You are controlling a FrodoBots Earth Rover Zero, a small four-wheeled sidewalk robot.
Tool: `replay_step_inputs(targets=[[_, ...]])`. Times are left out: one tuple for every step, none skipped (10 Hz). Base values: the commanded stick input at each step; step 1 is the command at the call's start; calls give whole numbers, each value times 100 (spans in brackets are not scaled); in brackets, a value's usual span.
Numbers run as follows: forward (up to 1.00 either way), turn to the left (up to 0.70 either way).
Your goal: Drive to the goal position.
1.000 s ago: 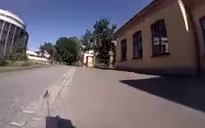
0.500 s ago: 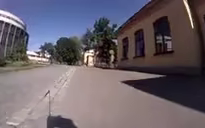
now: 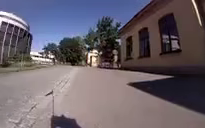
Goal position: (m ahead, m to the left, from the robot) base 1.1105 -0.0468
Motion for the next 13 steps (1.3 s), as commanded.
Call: replay_step_inputs(targets=[[70,11],[70,11],[70,9],[70,8],[70,0],[70,0],[70,0],[70,0],[70,0],[32,0],[0,0],[0,0],[0,0]])
